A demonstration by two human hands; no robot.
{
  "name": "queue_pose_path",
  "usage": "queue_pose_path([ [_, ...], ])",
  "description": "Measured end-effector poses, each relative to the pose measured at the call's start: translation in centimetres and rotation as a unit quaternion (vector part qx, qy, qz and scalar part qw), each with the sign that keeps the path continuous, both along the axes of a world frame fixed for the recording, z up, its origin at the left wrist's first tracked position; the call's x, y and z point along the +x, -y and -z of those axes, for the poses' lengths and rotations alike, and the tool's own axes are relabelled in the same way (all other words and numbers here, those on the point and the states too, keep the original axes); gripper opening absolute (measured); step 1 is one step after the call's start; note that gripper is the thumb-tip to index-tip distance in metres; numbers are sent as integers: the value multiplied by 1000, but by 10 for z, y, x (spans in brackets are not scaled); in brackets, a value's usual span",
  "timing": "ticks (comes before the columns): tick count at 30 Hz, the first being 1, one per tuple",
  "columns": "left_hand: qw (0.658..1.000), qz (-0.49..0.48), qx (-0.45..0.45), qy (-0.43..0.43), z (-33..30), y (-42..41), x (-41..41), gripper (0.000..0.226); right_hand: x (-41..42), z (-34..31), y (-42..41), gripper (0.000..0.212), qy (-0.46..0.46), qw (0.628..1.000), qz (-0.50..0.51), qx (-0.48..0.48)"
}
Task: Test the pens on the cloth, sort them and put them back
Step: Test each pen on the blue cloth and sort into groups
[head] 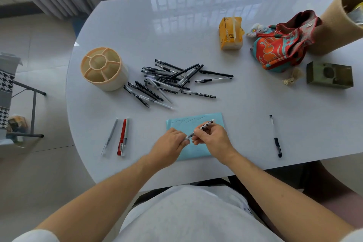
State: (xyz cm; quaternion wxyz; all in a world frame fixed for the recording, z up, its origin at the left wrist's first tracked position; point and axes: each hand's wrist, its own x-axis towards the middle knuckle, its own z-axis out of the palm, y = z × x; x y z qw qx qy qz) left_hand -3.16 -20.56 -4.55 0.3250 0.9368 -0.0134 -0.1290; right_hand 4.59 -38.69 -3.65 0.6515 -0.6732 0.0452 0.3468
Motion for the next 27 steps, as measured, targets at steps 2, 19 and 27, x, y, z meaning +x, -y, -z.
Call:
queue_pose_path([
  [2, 1000, -5, 9, -13, -1, -2, -2, 32, -2, 1, -5, 8, 10, 1000, -7, -11],
  [19, 932, -323, 90, -141, 4, -81, -62, 30, 117, 24, -30, 34, 324, 851, -99, -401],
  [27, 904, -370, 150, -154, 8, -105, -73, 21, 128, 43, -21, 14, 351, 824, -144, -422],
])
